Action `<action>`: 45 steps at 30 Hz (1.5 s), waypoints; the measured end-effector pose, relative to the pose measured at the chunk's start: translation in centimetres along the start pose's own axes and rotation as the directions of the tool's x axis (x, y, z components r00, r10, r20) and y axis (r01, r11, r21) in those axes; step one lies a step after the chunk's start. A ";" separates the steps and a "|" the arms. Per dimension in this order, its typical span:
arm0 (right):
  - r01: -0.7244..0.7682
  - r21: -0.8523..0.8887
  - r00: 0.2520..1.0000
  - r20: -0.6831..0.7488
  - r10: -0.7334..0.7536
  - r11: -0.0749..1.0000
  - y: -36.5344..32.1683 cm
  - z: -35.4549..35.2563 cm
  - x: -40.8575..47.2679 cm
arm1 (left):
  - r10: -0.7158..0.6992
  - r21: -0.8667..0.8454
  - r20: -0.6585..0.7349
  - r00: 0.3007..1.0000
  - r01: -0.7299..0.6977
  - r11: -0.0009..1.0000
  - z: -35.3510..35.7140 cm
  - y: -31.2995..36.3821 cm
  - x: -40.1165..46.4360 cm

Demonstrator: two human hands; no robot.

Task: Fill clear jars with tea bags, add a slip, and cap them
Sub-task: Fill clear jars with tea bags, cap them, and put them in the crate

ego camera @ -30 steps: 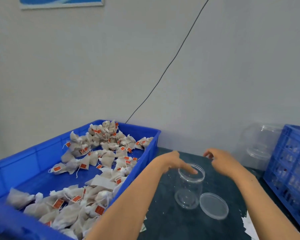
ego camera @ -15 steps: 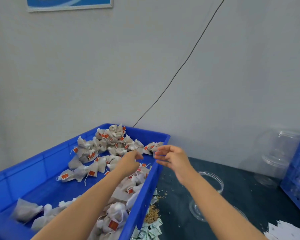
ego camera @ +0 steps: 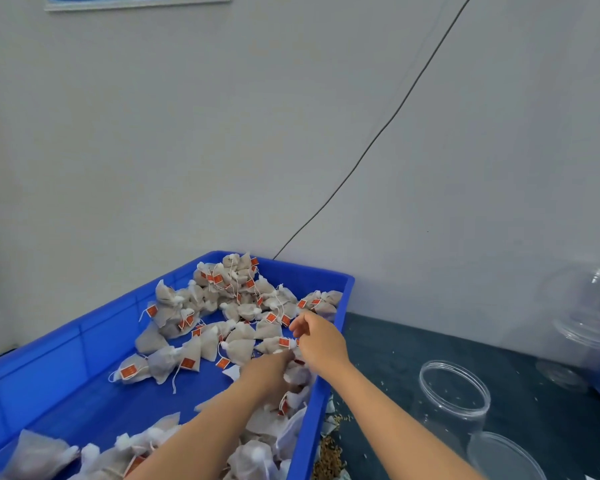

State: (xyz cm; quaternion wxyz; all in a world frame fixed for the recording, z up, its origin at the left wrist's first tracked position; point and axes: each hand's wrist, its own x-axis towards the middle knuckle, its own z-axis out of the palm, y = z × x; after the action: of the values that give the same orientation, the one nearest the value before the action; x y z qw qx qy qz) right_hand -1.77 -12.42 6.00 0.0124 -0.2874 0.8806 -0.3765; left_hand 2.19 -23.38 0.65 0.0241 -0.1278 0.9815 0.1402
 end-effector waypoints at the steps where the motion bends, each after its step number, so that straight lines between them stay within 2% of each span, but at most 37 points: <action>1: 0.015 -0.052 1.000 -0.007 -0.015 0.999 0.1 0.2 0.0 | 0.012 -0.021 -0.024 1.000 -0.013 1.000 0.0 -0.1 0.0; 6: 0.025 -0.118 0.999 -0.030 -0.029 0.993 0.2 0.1 0.2 | -0.005 -0.327 -0.094 0.996 -0.026 0.945 -0.8 -0.9 -0.1; 9: 0.044 -0.158 0.997 -0.049 -0.052 0.987 0.2 0.2 0.1 | -0.027 -0.525 -0.170 0.985 -0.068 0.848 -1.8 -1.1 -0.2; 12: 0.096 -0.213 0.992 -0.054 -0.110 0.972 0.0 0.1 0.1 | -0.053 -0.647 -0.226 0.973 -0.110 0.754 -2.8 -1.2 -0.3; 15: 0.134 -0.213 0.991 0.044 -0.128 0.968 0.0 0.2 0.0 | -0.077 -0.679 -0.186 0.979 -0.071 0.731 -3.2 -1.6 -0.3; 18: 0.158 -0.241 0.981 0.150 -0.124 0.958 0.2 0.1 0.0 | -0.054 -0.603 -0.122 0.991 -0.031 0.797 -3.1 -1.8 -0.2; 20: 0.175 -0.276 0.977 0.165 -0.133 0.945 0.3 0.1 0.0 | -0.028 -0.571 -0.080 0.996 -0.023 0.820 -3.3 -1.8 -0.2; 22: 0.181 -0.276 0.977 0.157 -0.142 0.944 0.5 0.1 0.0 | -0.011 -0.612 -0.029 1.000 -0.009 0.791 -3.7 -1.8 -0.3; 26: 0.180 -0.185 0.983 0.068 -0.170 0.966 0.9 0.2 0.0 | 0.057 -0.596 0.042 0.998 -0.021 0.803 -4.9 -1.0 -1.3; 30: 0.133 -0.028 0.991 -0.017 -0.133 0.991 0.9 0.3 -0.1 | 0.080 -0.675 0.056 0.995 -0.021 0.737 -6.1 -0.7 -2.1; 34: 0.077 0.234 0.996 -0.059 -0.065 0.969 0.3 -0.6 -0.2 | 0.052 -0.711 -0.113 0.992 -0.118 0.693 -6.6 -0.4 -2.5; 37: 0.078 0.349 0.994 -0.099 -0.046 0.934 0.0 -1.8 -0.5 | 0.089 -0.757 -0.237 0.967 -0.241 0.607 -6.9 0.0 -2.8; 39: 0.061 0.401 0.995 -0.095 -0.025 0.914 -0.2 -2.7 -0.8 | 0.090 -0.760 -0.278 0.956 -0.276 0.589 -7.1 0.5 -3.1; 42: 0.005 0.523 1.000 -0.012 0.002 0.852 -0.4 -3.9 -1.4 | 0.051 -0.800 -0.268 0.962 -0.252 0.545 -7.4 1.2 -3.5; 43: -0.018 0.557 1.000 0.016 0.012 0.830 -0.6 -4.2 -1.6 | 0.021 -0.830 -0.251 0.968 -0.226 0.511 -7.6 1.5 -3.7; 45: -0.039 0.596 0.999 0.044 0.016 0.802 -0.8 -4.7 -2.0 | -0.049 -0.909 -0.200 0.979 -0.167 0.381 -8.0 2.2 -3.8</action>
State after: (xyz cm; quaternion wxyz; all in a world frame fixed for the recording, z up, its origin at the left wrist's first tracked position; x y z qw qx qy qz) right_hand -0.84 -8.76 9.48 0.1238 -0.2628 0.7214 -0.6286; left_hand 5.24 -22.64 9.27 -0.1512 -0.0974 0.7391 0.6492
